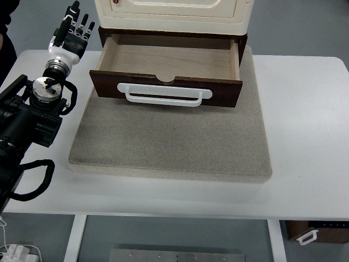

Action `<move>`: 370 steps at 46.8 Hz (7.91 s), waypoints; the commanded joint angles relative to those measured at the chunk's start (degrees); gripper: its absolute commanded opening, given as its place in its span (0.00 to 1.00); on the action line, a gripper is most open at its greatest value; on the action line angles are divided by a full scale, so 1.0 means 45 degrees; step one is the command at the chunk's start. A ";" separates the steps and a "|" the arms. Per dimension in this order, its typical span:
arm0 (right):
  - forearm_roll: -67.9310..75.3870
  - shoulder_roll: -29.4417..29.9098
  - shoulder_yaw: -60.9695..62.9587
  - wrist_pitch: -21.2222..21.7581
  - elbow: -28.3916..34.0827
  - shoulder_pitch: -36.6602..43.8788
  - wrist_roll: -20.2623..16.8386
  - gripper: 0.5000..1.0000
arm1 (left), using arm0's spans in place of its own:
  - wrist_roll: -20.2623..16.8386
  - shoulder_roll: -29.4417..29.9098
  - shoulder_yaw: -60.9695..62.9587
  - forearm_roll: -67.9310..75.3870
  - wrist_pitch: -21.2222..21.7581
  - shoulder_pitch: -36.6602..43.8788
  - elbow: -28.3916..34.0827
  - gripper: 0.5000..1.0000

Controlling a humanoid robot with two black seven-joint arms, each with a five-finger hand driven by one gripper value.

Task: Close drawer under combined cabinet

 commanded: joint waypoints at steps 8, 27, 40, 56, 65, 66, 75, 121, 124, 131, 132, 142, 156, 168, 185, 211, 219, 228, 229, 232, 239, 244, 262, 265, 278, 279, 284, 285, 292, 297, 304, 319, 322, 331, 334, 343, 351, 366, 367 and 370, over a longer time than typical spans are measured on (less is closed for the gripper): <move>0.0000 0.0000 0.0000 -0.0002 0.0000 -0.0001 -0.0002 0.90 | -0.0019 -0.0003 -0.0019 -0.0116 0.0000 0.0000 -0.0001 1.00; 0.0000 0.0000 0.0000 -0.0002 0.0000 -0.0001 -0.0002 0.90 | -0.0019 0.0543 0.0078 -0.0077 -0.0624 -0.0137 0.0058 1.00; 0.0000 0.0000 0.0000 -0.0002 0.0000 -0.0001 -0.0002 0.90 | -0.0019 0.1343 0.0079 0.0001 -0.1035 -0.0585 -0.0001 1.00; 0.0000 0.0000 0.0000 -0.0002 0.0000 -0.0001 -0.0002 0.90 | -0.0019 0.2964 0.0098 0.0060 -0.1368 -0.1601 -0.1913 1.00; 0.0000 0.0000 0.0000 -0.0002 0.0000 -0.0001 -0.0002 0.90 | -0.0019 0.3804 0.0274 0.0411 -0.1348 -0.1758 -0.3767 1.00; 0.0000 0.0000 0.0000 -0.0002 0.0000 -0.0001 -0.0002 0.90 | -0.0019 0.3941 0.0313 0.0489 -0.1329 -0.1758 -0.4041 1.00; 0.0000 0.0000 0.0000 -0.0002 0.0000 -0.0001 0.0018 0.90 | -0.0019 0.4508 0.0703 0.0899 -0.0763 -0.1700 -0.6248 1.00; 0.0000 0.0000 0.0000 -0.0002 0.0000 -0.0001 -0.0002 0.90 | 0.0001 0.4821 0.5682 0.7207 -0.0508 -0.1621 -1.4785 1.00; 0.0000 0.0000 0.0000 -0.0002 0.0000 -0.0001 -0.0002 0.90 | 0.0020 0.4899 0.6482 0.7753 -0.0566 -0.1719 -1.5097 1.00; 0.0000 0.0000 0.0000 -0.0002 0.0000 -0.0001 -0.0002 0.90 | 0.0118 0.4919 0.7811 0.9199 -0.0781 -0.1836 -1.5898 1.00; 0.0000 0.0000 0.0000 -0.0002 0.0000 -0.0001 -0.0002 0.90 | 0.0118 0.4899 0.8006 0.9336 -0.0801 -0.1875 -1.5996 1.00; 0.0000 0.0000 0.0000 -0.0002 0.0000 -0.0001 -0.0001 0.90 | 0.0215 0.4840 1.0506 1.0000 -0.0976 -0.2285 -1.6133 1.00; 0.0000 0.0000 0.0000 -0.0002 0.0000 -0.0001 -0.0002 0.90 | 0.0449 0.4918 1.2148 1.1681 -0.2811 -0.2325 -1.5861 1.00; 0.0000 0.0000 0.0000 -0.0002 0.0000 -0.0001 -0.0002 0.90 | 0.2733 0.5211 1.2344 1.1720 -0.3847 -0.2363 -1.5392 1.00; 0.0000 0.0000 0.0000 -0.0002 0.0000 -0.0001 -0.0002 0.90 | 0.4589 0.5192 1.2344 1.1720 -0.4063 -0.2383 -1.4649 1.00; 0.0000 0.0000 0.0000 -0.0002 0.0000 -0.0001 -0.0002 0.90 | 0.5098 0.5133 1.2188 1.1740 -0.3477 -0.2539 -1.3497 1.00; 0.0000 0.0000 0.0000 -0.0002 0.0000 -0.0001 -0.0002 0.90 | 0.5098 0.5133 1.2149 1.1759 -0.3262 -0.2637 -1.3321 1.00; 0.0000 0.0000 0.0000 -0.0002 0.0000 -0.0001 -0.0002 0.90 | 0.5079 0.5114 1.2110 1.1759 -0.3048 -0.2812 -1.2677 1.00; 0.0000 0.0000 0.0000 -0.0002 0.0000 -0.0001 -0.0002 0.90 | 0.5079 0.5114 1.2110 1.1759 -0.2931 -0.2851 -1.2599 1.00; 0.0000 0.0000 0.0000 -0.0002 0.0000 -0.0001 -0.0002 0.90 | 0.5079 0.5094 1.2110 1.1759 -0.2599 -0.2891 -1.2384 1.00; 0.0000 0.0000 0.0000 0.0017 0.0000 -0.0001 -0.0002 0.90 | 0.5059 0.5075 1.2110 1.1740 -0.2403 -0.2930 -1.1993 1.00; 0.0000 0.0000 0.0000 -0.0002 0.0000 -0.0001 -0.0002 0.90 | 0.5020 0.5075 1.2110 1.1740 -0.2169 -0.2910 -1.1798 1.00; 0.0000 0.0000 0.0000 0.0017 0.0000 -0.0001 -0.0002 0.90 | 0.4864 0.5075 1.2090 1.1681 -0.1876 -0.3028 -1.1212 1.00; 0.0000 0.0000 0.0000 -0.0002 0.0000 -0.0001 -0.0002 0.90 | 0.4864 0.5075 1.2090 1.1623 -0.1778 -0.3125 -1.1153 1.00; 0.0000 0.0000 0.0000 0.0017 0.0000 -0.0001 -0.0002 0.90 | 0.4864 0.5055 1.2090 1.1681 -0.1563 -0.3243 -1.0900 1.00; 0.0000 0.0000 0.0000 -0.0002 0.0000 -0.0001 -0.0002 0.90 | 0.4864 0.5055 1.2090 1.1681 -0.1563 -0.3223 -1.0841 1.00; 0.0000 0.0000 0.0000 -0.0002 0.0000 -0.0001 -0.0002 0.90 | 0.4844 0.5055 1.2090 1.1681 -0.1485 -0.3243 -1.0626 1.00; 0.0000 0.0000 0.0000 -0.0002 0.0000 -0.0001 0.0018 0.90 | 0.4844 0.5055 1.2090 1.1681 -0.1485 -0.3243 -1.0626 1.00; 0.0000 0.0000 0.0000 -0.0002 0.0000 -0.0001 -0.0002 0.90 | 0.4844 0.5055 1.2090 1.1681 -0.1348 -0.3281 -1.0567 1.00; 0.0000 0.0000 0.0000 -0.0002 0.0000 -0.0001 -0.0002 0.90 | 0.4825 0.5055 1.2090 1.1662 -0.1250 -0.3282 -1.0469 1.00; 0.0000 0.0000 0.0000 -0.0002 0.0000 -0.0001 0.0018 0.90 | 0.4825 0.5036 1.2071 1.1622 -0.1192 -0.3320 -1.0469 1.00; 0.0000 0.0000 0.0000 -0.0002 0.0000 -0.0001 -0.0002 0.90 | 0.4708 0.4841 1.2051 1.1720 -0.1172 -0.3262 -1.0879 1.00; 0.0000 0.0000 0.0000 -0.0002 0.0000 -0.0001 0.0018 0.90 | 0.4669 0.4626 1.2051 1.1662 -0.1289 -0.3223 -1.1055 1.00; 0.0000 0.0000 0.0000 -0.0002 0.0000 -0.0001 -0.0002 0.90 | 0.4219 0.4606 1.1779 1.1486 -0.1309 -0.3223 -1.2147 1.00; 0.0000 0.0000 0.0000 -0.0002 0.0000 -0.0001 -0.0002 0.90 | 0.4122 0.4626 1.1291 1.1486 -0.1328 -0.3145 -1.2578 1.00; 0.0000 0.0000 0.0000 -0.0002 0.0000 -0.0001 -0.0002 0.90 | 0.3459 0.4567 0.9476 1.1389 -0.1972 -0.3086 -1.3008 1.00; 0.0000 0.0000 0.0000 -0.0002 0.0000 -0.0001 -0.0002 0.90 | 0.2521 0.4567 0.7542 1.0569 -0.2715 -0.3086 -1.2989 1.00; 0.0000 0.0000 0.0000 -0.0002 0.0000 -0.0001 -0.0001 0.90 | 0.0861 0.4470 0.4319 0.9142 -0.2715 -0.3301 -1.1447 1.00; 0.0000 0.0000 0.0000 -0.0002 0.0000 -0.0001 -0.0002 0.90 | 0.0802 0.4431 0.4104 0.9084 -0.2715 -0.3301 -1.1311 1.00; 0.0000 0.0000 0.0000 -0.0002 0.0000 -0.0001 -0.0001 0.90 | 0.0762 0.4372 0.3440 0.8889 -0.2715 -0.3301 -1.0842 1.00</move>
